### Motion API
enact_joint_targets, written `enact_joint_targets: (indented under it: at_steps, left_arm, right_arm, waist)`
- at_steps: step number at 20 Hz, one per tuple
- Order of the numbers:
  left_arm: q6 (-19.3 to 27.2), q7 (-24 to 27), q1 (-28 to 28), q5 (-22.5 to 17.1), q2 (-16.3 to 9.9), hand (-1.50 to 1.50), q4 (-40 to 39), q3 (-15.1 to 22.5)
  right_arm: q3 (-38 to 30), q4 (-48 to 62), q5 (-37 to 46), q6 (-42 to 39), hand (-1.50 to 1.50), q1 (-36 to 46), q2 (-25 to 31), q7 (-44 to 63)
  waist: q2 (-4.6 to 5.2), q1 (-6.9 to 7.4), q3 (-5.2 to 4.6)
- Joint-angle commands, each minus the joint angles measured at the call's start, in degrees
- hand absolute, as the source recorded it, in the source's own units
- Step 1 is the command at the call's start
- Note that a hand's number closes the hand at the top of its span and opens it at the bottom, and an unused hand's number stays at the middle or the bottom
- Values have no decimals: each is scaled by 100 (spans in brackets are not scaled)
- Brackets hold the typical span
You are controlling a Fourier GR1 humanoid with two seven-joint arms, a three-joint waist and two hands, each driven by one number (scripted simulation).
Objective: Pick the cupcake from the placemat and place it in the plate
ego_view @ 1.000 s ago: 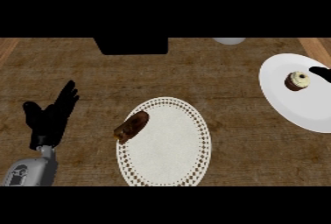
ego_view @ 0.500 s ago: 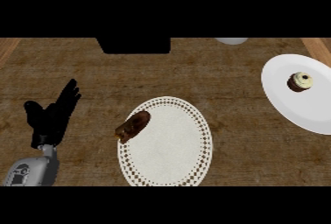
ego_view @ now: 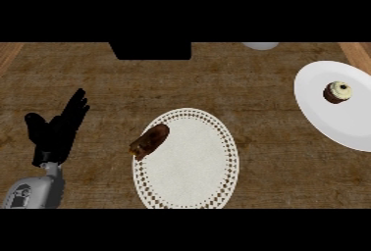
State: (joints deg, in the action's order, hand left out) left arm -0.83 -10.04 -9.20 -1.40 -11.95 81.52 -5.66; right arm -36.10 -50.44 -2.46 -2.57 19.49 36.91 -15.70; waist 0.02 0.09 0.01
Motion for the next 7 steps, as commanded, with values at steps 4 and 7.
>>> enact_joint_targets:
  at_steps: [4, 7]
  left_arm:
    - [-37, -17, 38, 1, 113, 0, -56, -14]
    - [-93, 323, -99, 87, -2, 0, -346, -179]
  right_arm:
    - [-84, 631, -89, -459, -150, -324, 570, -297]
    - [84, 489, -51, -60, -150, -207, 402, -83]
  waist:
    - [2, -2, 1]
    - [3, -3, -1]
